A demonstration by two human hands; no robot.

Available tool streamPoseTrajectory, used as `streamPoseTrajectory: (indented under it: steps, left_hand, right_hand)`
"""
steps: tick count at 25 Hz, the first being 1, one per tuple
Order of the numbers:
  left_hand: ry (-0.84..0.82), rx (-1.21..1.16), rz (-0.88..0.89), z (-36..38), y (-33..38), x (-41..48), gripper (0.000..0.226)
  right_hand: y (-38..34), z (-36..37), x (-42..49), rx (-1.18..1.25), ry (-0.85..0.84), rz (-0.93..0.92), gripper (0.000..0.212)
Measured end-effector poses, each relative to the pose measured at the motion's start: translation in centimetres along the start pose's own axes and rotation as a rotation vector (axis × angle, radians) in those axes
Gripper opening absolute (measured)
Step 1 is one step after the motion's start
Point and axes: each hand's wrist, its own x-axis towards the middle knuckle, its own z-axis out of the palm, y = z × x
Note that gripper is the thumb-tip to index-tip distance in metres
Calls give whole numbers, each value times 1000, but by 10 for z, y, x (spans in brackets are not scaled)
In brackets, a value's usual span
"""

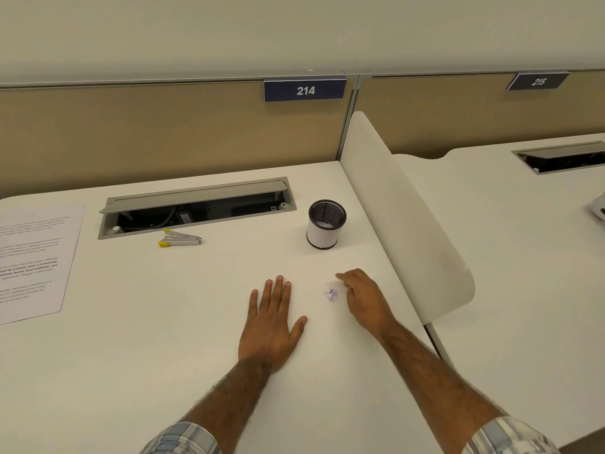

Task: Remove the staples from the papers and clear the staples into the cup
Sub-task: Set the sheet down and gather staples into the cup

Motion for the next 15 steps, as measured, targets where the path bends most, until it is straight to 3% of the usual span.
streamPoseTrajectory:
  steps: [2, 5, 11, 15]
  left_hand:
    - [-4, 5, 2, 0, -1, 0, 79]
    - [-5, 12, 5, 0, 0, 1, 79]
    - [4, 16, -2, 2, 0, 0, 79]
    - [3, 17, 5, 2, -1, 1, 79]
  right_hand:
    - [-4, -6, 1, -108, -116, -23, 45]
    - [-22, -5, 1, -367, -263, -220, 39]
    - [-36, 5, -2, -590, -273, -235, 19]
    - [-42, 5, -4, -571, -222, -223, 22]
